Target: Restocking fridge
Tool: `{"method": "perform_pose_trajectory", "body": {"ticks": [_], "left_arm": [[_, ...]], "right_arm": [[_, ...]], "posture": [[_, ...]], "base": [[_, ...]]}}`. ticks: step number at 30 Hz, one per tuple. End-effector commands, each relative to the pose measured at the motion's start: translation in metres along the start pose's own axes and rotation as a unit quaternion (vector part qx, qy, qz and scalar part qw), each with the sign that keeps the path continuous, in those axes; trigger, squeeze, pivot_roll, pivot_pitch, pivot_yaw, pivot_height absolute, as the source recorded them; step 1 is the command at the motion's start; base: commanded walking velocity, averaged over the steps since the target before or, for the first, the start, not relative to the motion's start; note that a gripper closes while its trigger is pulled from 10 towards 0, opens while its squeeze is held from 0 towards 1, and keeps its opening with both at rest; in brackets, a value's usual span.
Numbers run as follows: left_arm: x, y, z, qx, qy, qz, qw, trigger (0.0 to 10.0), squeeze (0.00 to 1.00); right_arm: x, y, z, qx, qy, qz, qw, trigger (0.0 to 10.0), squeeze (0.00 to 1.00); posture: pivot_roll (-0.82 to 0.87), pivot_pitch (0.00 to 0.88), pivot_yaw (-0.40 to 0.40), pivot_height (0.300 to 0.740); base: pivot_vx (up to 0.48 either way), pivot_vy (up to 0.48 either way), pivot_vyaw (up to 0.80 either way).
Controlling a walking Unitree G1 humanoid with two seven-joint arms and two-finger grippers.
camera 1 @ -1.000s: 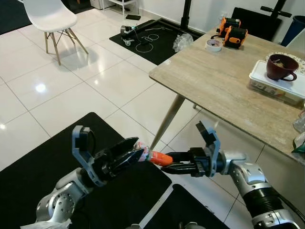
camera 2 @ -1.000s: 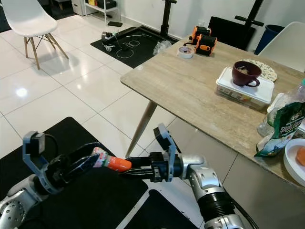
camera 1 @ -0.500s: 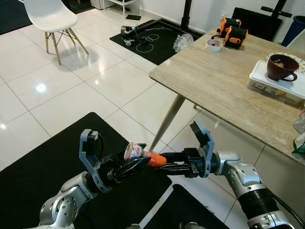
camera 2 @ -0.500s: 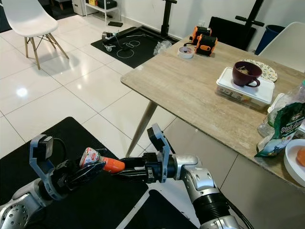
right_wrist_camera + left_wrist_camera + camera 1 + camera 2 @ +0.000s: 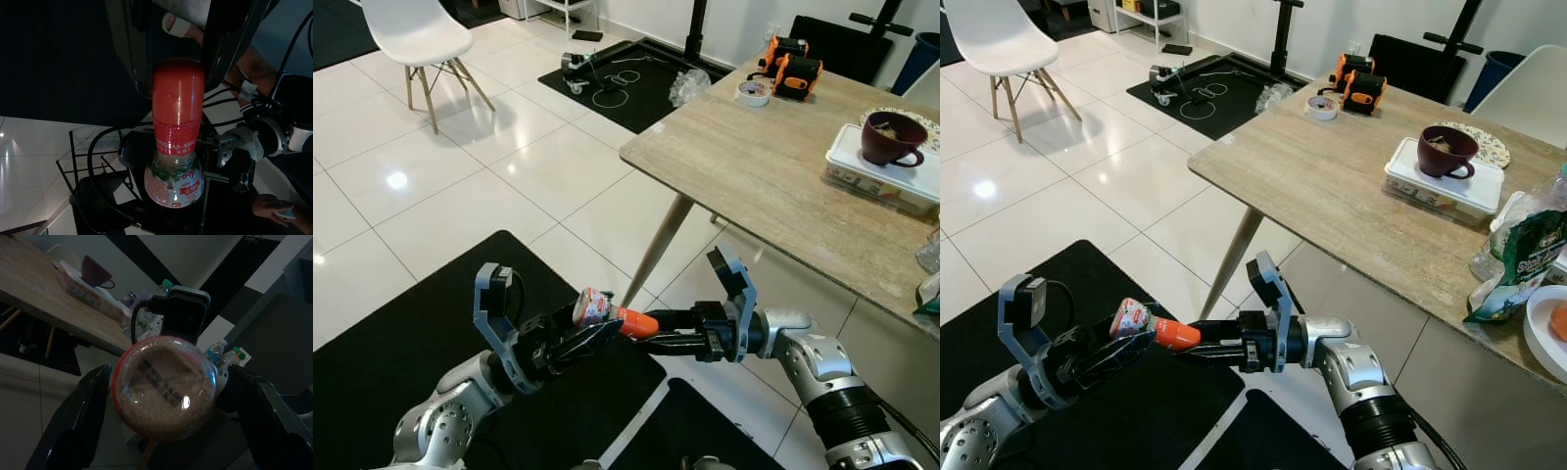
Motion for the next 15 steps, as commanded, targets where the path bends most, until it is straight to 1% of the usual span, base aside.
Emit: {"method": "perform_pose_trajectory", "body": {"ticks": [1, 15], "left_arm": [[-0.0012, -0.0014, 0.0001, 0.001, -0.009, 0.002, 1.0, 10.0, 0.0], [-0.0061, 0.0006, 0.0085, 0.005, -0.03, 0.015, 0.999, 10.0, 0.0]], "right_arm": [[-0.0034, -0.002, 0.0022, 0.001, -0.006, -0.005, 1.0, 0.0, 0.0], [-0.0077, -0.0022, 0.0021, 0.003, -0.005, -0.012, 1.0, 0.0, 0.0]], "posture": [[0.05, 0.096, -0.028, 0.74], [0.05, 0.096, -0.028, 0.74]], "base": [[0.0, 0.0, 0.0], [0.0, 0.0, 0.0]]}}
Point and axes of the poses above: a point about 5 cm out from each wrist's last joint towards the gripper, its own x axis pointing out of the wrist towards the gripper, its own z axis along the axis of the wrist's last joint, y = z × x, the point moved 3 cm from there along x, pointing out of the wrist towards the gripper, and after that the axes turned 6 degrees about -x, right-handed, at the moved point
